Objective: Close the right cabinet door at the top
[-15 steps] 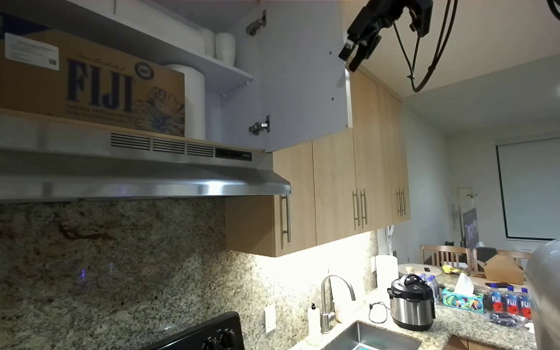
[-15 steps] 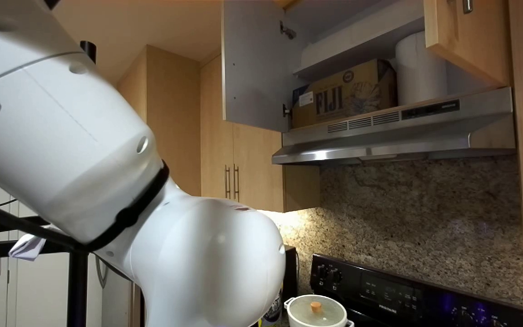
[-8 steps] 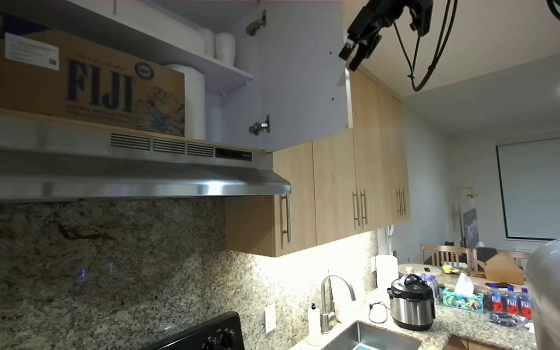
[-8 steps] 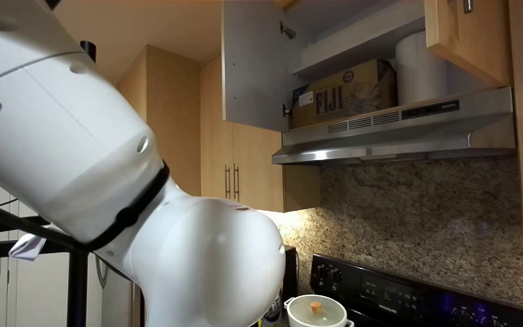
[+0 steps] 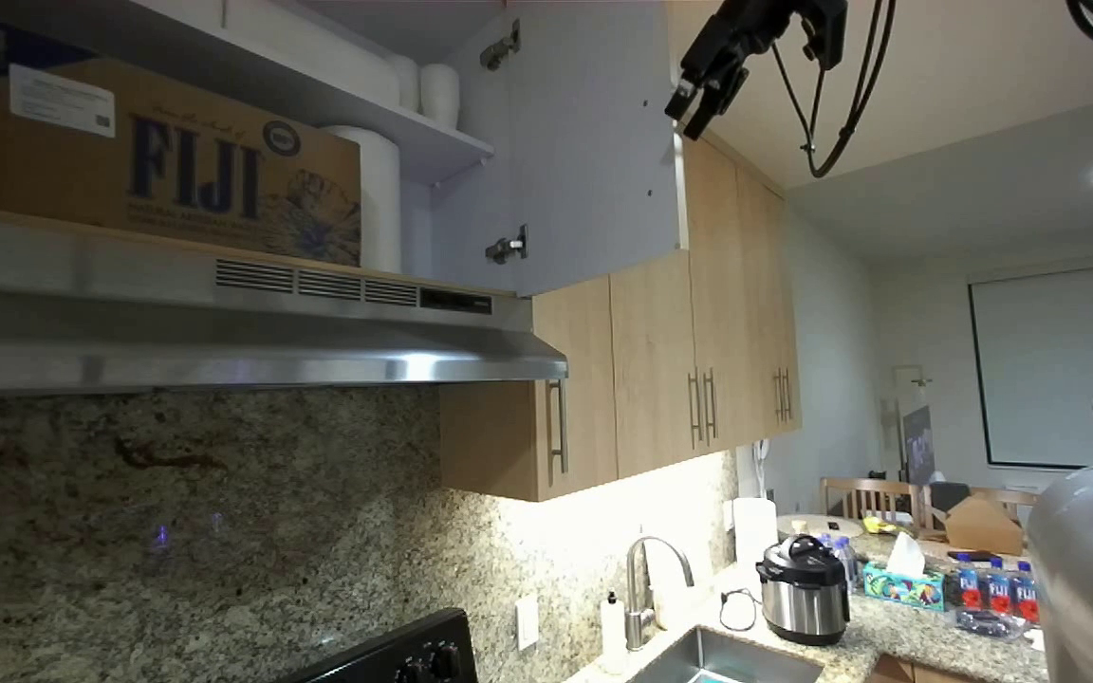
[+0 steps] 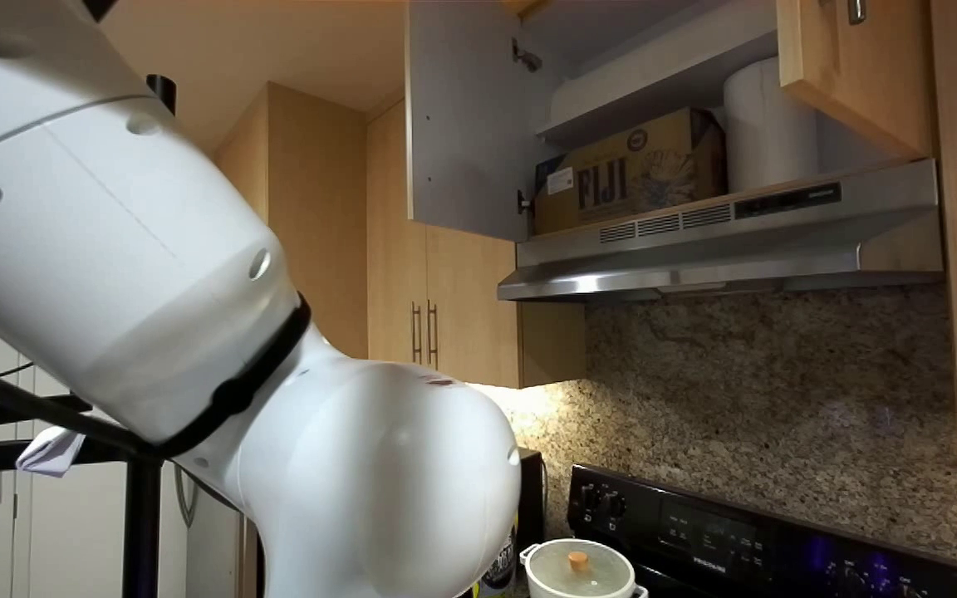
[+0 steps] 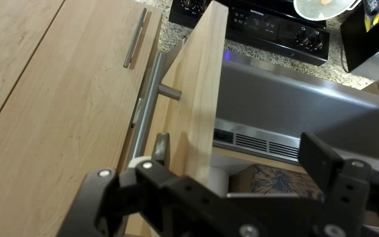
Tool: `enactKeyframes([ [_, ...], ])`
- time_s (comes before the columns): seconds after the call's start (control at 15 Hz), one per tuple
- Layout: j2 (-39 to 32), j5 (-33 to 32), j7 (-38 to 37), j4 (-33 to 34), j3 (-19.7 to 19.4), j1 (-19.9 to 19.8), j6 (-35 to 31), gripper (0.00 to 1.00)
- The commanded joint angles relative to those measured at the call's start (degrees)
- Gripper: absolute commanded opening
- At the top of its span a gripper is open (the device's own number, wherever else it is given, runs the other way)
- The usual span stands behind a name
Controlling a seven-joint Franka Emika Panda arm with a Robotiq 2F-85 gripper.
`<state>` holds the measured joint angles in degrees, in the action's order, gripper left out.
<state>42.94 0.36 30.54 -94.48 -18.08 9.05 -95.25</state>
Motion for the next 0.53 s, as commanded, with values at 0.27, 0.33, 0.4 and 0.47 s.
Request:
enactKeyframes([
  [0.27, -0.66, 0.56, 0.45, 0.31, 0.32, -1.47, 0.15, 1.00],
  [0.33, -0.67, 0.56, 0.45, 0.31, 0.33, -1.47, 0.15, 1.00],
  [0.4, -0.67, 0.55, 0.45, 0.32, 0.33, -1.47, 0.15, 1.00],
  [0.47, -0.67, 0.55, 0.44, 0.32, 0.33, -1.47, 0.15, 1.00],
])
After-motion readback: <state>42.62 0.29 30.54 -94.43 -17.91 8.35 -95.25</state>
